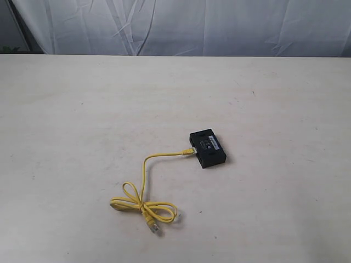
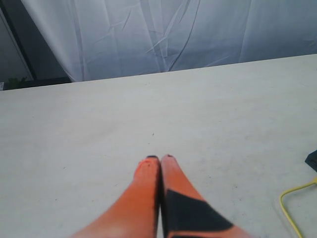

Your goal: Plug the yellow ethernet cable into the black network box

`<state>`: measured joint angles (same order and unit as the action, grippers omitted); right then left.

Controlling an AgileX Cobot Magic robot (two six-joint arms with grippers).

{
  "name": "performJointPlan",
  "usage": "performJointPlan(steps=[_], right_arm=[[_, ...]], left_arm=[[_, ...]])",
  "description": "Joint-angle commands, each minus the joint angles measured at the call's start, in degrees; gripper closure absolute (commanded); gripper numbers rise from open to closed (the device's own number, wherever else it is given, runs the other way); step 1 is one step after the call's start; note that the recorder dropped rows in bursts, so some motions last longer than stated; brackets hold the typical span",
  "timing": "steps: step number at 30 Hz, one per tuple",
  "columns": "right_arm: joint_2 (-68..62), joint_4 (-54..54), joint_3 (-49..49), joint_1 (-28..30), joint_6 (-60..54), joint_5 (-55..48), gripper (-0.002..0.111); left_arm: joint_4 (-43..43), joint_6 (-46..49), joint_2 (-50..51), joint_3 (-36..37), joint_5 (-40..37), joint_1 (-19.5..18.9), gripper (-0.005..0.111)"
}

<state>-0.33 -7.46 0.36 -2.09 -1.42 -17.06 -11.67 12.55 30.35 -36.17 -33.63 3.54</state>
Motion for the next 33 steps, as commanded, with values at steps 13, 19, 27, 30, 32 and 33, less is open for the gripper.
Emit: performJointPlan(steps=[13,19,27,30,32,33], right_arm=[[0.33,-0.77,-0.36,-0.22,-0.11,-0.36,0.109],[0.33,-0.77,-0.36,-0.22,-0.11,-0.36,0.109],[0.33,-0.77,-0.36,-0.22,-0.11,-0.36,0.109],[0.33,-0.77,-0.36,-0.22,-0.11,-0.36,0.109],[0.33,-0.77,-0.36,-0.22,-0.11,-0.36,0.109],[0.33,-0.77,-0.36,-0.22,-0.11,-0.36,0.109]], left_arm=[[0.19,0.04,-0.25,0.1,0.64,-0.04,0.107],[0.19,0.04,-0.25,0.1,0.64,-0.04,0.107],[0.19,0.04,-0.25,0.1,0.64,-0.04,0.107],[3.66,1.4,-1.62,0.14,0.66,-0.04,0.107],[3.36,1.4,-3.52,1.04,1.62,-0.04,0.107],[3.36,1.4,-5.71,3.1,3.02,-0.04,0.107]])
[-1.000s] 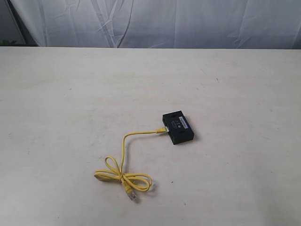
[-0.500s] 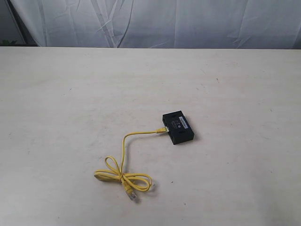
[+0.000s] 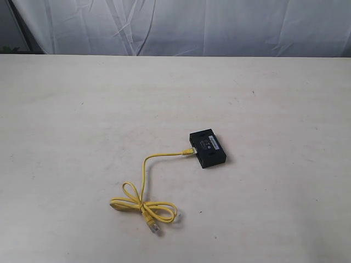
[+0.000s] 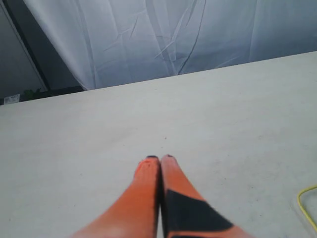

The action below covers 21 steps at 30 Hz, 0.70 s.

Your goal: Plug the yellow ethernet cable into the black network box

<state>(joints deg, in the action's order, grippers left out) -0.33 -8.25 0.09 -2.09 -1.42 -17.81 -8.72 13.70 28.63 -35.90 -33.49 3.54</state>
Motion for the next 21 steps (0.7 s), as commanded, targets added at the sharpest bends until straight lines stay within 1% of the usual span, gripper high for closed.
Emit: performJointPlan(steps=[1,3,7,9,13,14,16,17,18,19,21], right_arm=[[0.33,0.02,-0.09,-0.22,-0.11,0.39,0.109],[0.33,0.02,-0.09,-0.22,-0.11,0.39,0.109],[0.33,0.02,-0.09,-0.22,-0.11,0.39,0.109],[0.33,0.02,-0.09,-0.22,-0.11,0.39,0.109],[0.33,0.02,-0.09,-0.22,-0.11,0.39,0.109],[0.33,0.02,-0.09,-0.22,-0.11,0.39,0.109],[0.33,0.02,-0.09,-0.22,-0.11,0.39,0.109],[0.33,0.02,-0.09,-0.22,-0.11,0.39,0.109],[0.33,0.02,-0.09,-0.22,-0.11,0.39,0.109],[0.33,0.02,-0.09,-0.22,-0.11,0.39,0.109],[0.33,0.02,-0.09,-0.22,-0.11,0.39,0.109]], left_arm=[[0.67,0.25,-6.07,5.53,5.07,-0.04,0.107],[0.69,0.25,-10.09,11.72,9.64,-0.04,0.107],[0.8,0.25,-15.71,20.24,15.89,-0.04,0.107],[0.8,0.25,-19.79,27.17,20.52,-0.04,0.107],[0.8,0.25,-23.81,33.29,25.31,-0.04,0.107],[0.8,0.25,-25.54,35.4,25.88,-0.04,0.107],[0.8,0.25,-27.1,35.9,25.88,-0.04,0.107],[0.8,0.25,-27.91,35.9,25.02,-0.04,0.107],[1.07,0.25,-28.63,35.9,21.97,-0.04,0.107],[1.07,0.25,-28.63,35.9,20.65,-0.04,0.107],[1.3,0.25,-28.63,35.9,19.91,-0.04,0.107]])
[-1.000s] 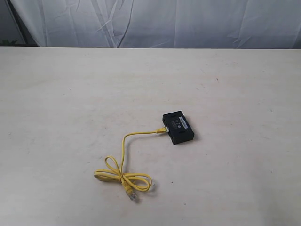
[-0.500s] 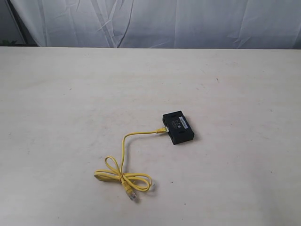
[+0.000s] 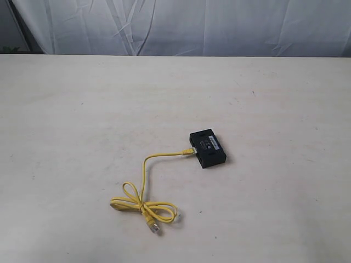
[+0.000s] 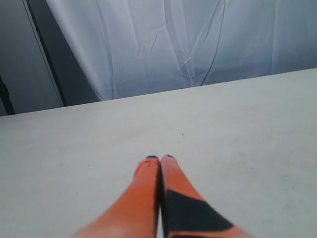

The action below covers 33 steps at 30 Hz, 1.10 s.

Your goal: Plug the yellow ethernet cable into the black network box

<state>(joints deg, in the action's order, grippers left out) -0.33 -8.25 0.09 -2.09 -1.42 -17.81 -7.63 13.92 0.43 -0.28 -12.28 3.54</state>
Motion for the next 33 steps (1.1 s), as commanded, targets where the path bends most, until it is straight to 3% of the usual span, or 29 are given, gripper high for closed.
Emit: performJointPlan(steps=[1,13,19,33], right_arm=[[0.33,0.02,-0.09,-0.22,-0.11,0.39,0.109],[0.33,0.04,-0.09,-0.22,-0.11,0.29,0.109],[0.33,0.04,-0.09,-0.22,-0.11,0.29,0.109],[0.33,0.04,-0.09,-0.22,-0.11,0.29,0.109]], left_arm=[[0.22,-0.1,-0.43,0.28,-1.4,-0.04,0.107],[1.43,-0.51,-0.43,0.28,-1.3,-0.04,0.107],[6.69,-8.75,-0.43,0.28,-1.22,-0.04,0.107],[5.74,-12.25,-0.43,0.28,-1.06,-0.04,0.107]])
